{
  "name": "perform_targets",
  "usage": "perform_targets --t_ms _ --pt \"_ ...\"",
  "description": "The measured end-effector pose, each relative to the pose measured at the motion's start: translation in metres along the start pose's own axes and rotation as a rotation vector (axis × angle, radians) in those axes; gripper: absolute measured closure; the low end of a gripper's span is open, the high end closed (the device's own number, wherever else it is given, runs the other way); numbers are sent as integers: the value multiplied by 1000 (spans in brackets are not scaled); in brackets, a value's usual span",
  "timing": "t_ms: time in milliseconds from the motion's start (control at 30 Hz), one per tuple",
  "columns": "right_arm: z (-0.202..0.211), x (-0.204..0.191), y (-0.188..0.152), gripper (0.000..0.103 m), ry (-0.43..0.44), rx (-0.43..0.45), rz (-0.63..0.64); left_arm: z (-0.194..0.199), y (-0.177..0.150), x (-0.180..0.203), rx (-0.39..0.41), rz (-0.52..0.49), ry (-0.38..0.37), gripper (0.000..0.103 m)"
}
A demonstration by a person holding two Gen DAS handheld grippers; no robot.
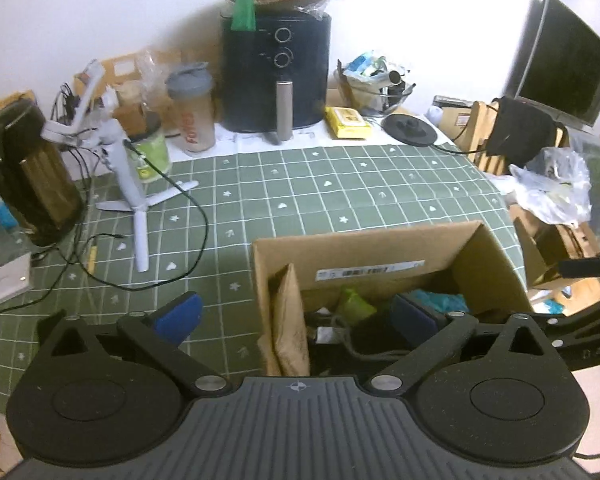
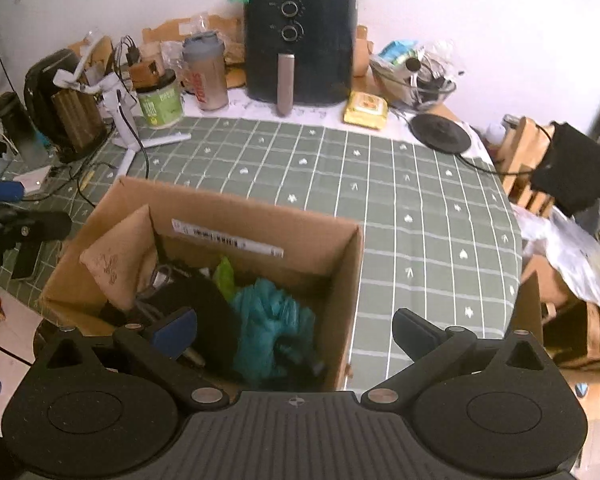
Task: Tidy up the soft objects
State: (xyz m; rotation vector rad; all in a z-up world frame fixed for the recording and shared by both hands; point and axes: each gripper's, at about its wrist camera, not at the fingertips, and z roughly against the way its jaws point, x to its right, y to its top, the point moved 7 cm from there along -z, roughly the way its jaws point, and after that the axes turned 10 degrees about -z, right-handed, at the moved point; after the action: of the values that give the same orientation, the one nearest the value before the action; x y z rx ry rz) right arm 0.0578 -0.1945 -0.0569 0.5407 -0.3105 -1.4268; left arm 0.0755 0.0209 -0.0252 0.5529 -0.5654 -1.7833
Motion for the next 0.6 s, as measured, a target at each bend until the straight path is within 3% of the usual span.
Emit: perform_targets --t_ms 167,600 --pt "4 -6 -17 0 -22 -1 -15 6 -12 -2 -5 -14 18 0" --pt "3 -9 -45 0 -25 -75 -52 1 -52 3 -127 -32 -9 0"
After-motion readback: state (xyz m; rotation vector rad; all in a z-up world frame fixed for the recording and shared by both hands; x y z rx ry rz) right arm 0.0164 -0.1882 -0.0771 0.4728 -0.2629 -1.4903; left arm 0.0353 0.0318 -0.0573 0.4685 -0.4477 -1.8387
